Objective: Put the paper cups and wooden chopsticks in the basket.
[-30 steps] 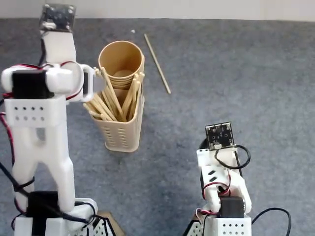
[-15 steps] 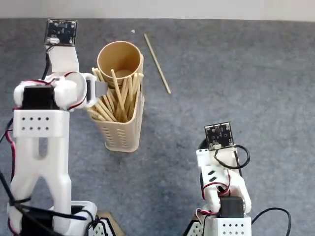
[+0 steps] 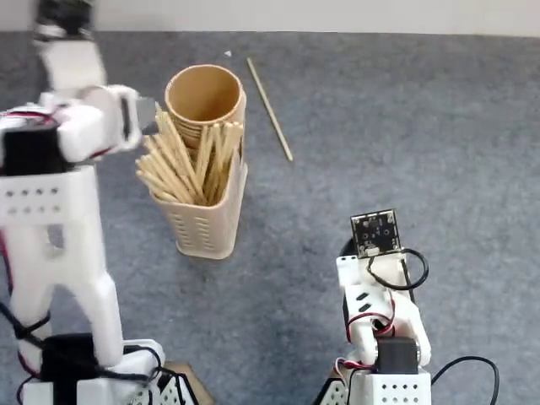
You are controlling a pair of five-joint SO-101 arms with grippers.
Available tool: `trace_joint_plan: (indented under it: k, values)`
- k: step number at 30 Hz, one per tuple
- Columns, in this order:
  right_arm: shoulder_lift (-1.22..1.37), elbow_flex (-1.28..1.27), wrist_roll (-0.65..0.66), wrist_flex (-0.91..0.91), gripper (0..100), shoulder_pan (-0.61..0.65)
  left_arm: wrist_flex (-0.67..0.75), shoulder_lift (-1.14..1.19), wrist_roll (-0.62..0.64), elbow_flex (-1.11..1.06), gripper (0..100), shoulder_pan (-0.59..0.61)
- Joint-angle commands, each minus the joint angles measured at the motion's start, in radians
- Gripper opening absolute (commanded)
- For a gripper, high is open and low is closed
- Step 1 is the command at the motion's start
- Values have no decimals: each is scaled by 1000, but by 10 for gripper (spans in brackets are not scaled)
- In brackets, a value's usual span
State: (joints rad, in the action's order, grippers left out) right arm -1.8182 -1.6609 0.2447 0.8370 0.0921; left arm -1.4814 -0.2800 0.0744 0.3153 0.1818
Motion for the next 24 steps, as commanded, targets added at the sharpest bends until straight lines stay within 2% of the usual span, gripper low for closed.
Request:
trace_joint_plan:
  k: [1,6,10,14,17,20,24]
  values:
    - [-4,-53,9,-18,29,7,-57,-12,9,168,232,10]
    - [-4,-53,9,-18,29,7,-121,-10,8,214,232,48]
    - [-4,-53,9,-18,29,7,-305,-21,8,205,232,79]
    - [-4,-53,9,-18,29,8,-311,-133,6,94,230,82]
    - [-4,-53,9,-18,29,8,-311,-265,-23,-27,228,21]
    - [-4,-54,9,-18,29,8,-310,-426,-141,-145,228,-51]
    - [-4,-54,9,-18,29,8,-308,-621,-310,-232,228,-220]
